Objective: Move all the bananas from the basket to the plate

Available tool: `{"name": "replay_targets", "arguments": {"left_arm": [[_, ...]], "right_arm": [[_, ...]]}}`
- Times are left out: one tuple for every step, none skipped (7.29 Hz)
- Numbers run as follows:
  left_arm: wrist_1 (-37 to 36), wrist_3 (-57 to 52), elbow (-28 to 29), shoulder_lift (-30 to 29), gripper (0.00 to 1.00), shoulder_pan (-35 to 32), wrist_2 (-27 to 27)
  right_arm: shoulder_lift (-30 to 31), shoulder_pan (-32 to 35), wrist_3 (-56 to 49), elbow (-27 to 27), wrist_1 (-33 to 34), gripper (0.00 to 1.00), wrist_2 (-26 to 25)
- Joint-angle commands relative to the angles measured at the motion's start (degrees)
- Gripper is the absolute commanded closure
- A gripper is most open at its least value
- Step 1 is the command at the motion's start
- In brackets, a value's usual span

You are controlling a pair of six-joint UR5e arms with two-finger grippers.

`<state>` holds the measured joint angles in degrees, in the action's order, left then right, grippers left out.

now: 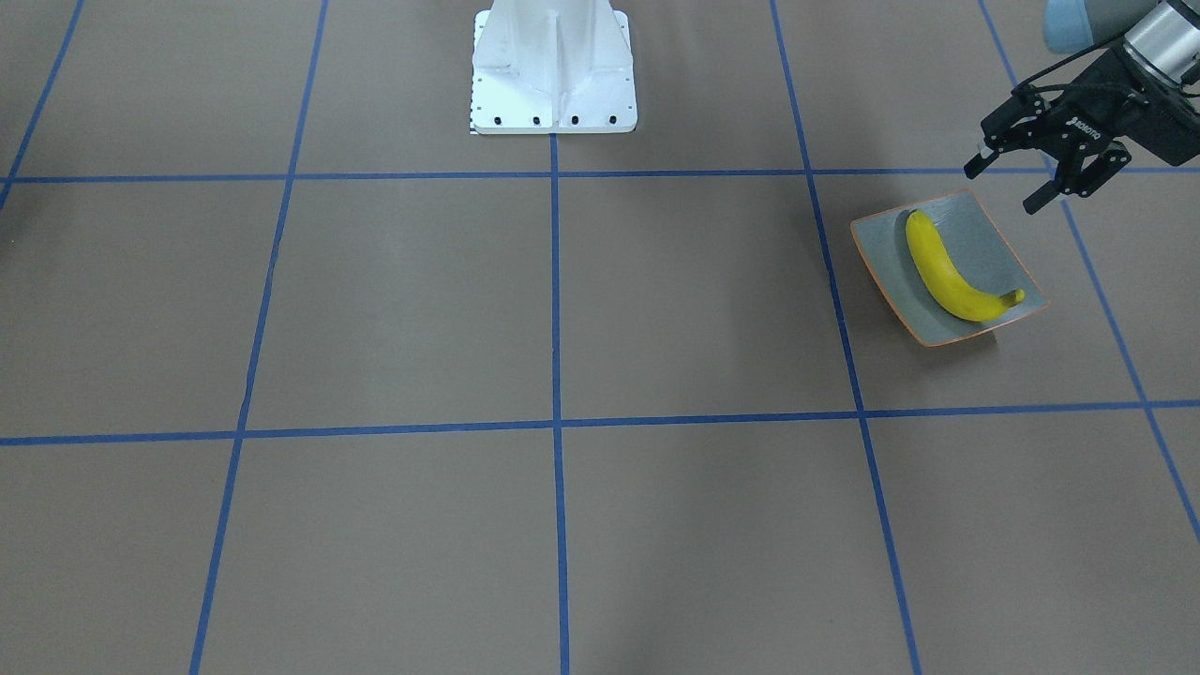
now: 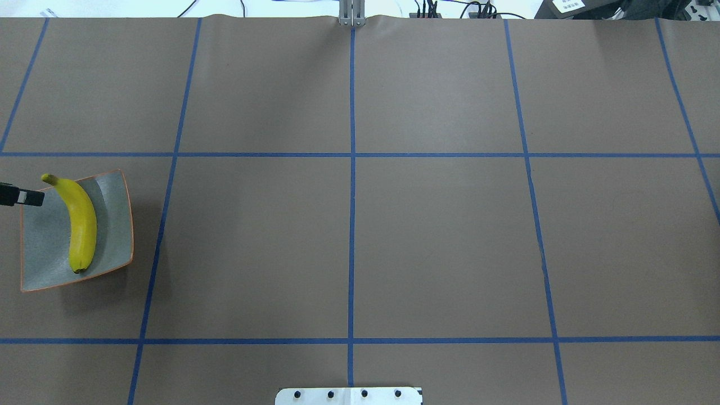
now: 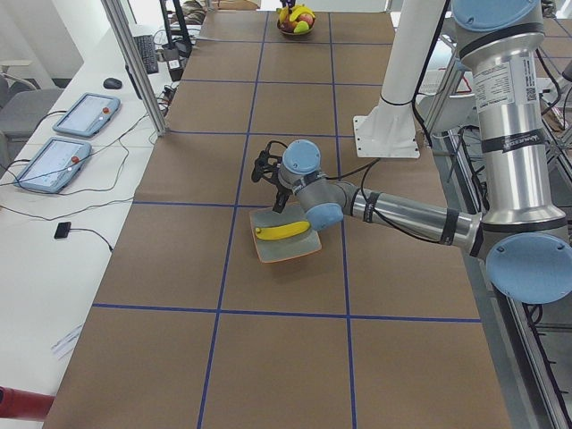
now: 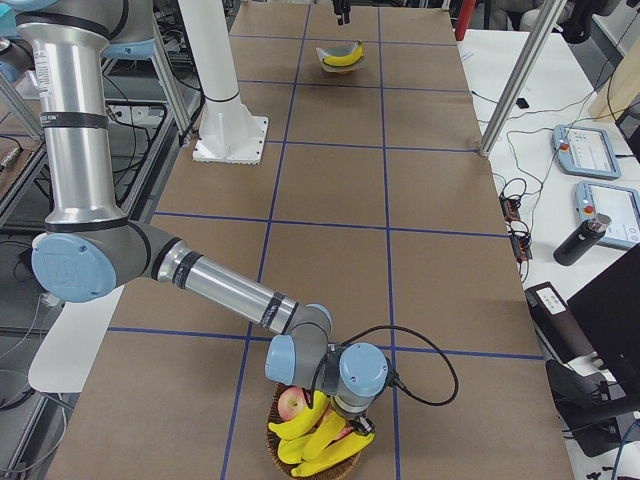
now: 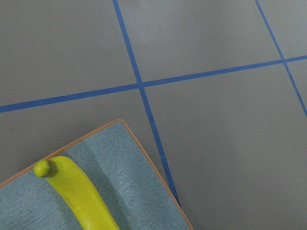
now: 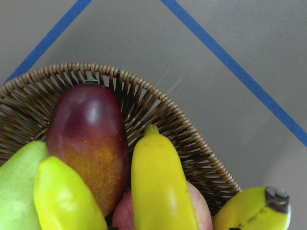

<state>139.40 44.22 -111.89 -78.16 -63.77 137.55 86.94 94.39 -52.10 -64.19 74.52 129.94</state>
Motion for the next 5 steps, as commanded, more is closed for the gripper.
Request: {"name": "replay_targets", "arguments": {"left_arm": [[0.00,-0.01,0.00,-0.06,0.00,-0.04,0.00],[0.00,0.08,0.00,-0.06,0.00,0.05,0.00],[0.00,-0.01,0.00,0.03,0.00,0.05,0.00],[-0.09,0.08,0.09,0.03,0.00,-0.04,0.00],[0.00,0.08,0.09,0.11,0.00,0.05,0.00]], "right_arm": [[-0.63,0.00,-0.11,-0.49,0.09,1.00,-0.13],[-0.80,0.00,0.07,-1.11,0.27,1.00,0.14],[-0.81,0.00,0.24,-2.85,0.79,1.00,0.40],[-1.15,0.35,0.68,-3.83,1.75,1.00,0.49],[-3.33,1.14,1.21,-6.19,7.07,1.00,0.49]]}}
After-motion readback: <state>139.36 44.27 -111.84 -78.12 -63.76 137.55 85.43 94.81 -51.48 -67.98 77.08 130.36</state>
